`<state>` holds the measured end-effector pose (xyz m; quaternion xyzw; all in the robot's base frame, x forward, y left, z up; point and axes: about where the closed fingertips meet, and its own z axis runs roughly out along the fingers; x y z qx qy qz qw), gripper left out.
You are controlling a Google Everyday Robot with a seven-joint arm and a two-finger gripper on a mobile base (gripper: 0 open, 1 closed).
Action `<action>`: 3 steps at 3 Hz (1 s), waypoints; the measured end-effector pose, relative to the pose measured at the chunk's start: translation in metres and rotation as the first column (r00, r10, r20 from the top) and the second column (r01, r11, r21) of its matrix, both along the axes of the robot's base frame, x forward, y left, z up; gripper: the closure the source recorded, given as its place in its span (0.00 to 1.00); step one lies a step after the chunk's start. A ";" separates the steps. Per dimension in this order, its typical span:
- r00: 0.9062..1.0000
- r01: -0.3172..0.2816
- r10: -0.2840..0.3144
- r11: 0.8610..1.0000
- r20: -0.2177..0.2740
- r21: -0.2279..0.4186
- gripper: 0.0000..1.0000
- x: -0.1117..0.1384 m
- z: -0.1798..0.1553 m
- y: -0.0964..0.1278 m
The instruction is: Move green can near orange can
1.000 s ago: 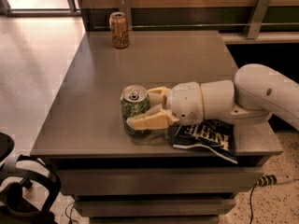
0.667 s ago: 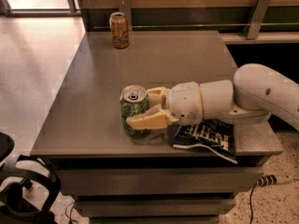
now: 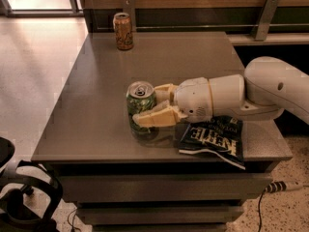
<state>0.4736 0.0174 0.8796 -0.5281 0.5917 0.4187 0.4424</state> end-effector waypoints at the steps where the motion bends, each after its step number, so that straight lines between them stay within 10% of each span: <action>1: 0.999 0.017 -0.019 0.998 -0.026 -0.060 1.00 0.019 0.026 -0.011; 3: 0.977 0.212 -0.213 0.970 0.009 -0.117 1.00 0.096 0.090 -0.055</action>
Offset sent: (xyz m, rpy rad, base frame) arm 0.0983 -0.0662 0.1057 -0.1748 0.0251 -0.2272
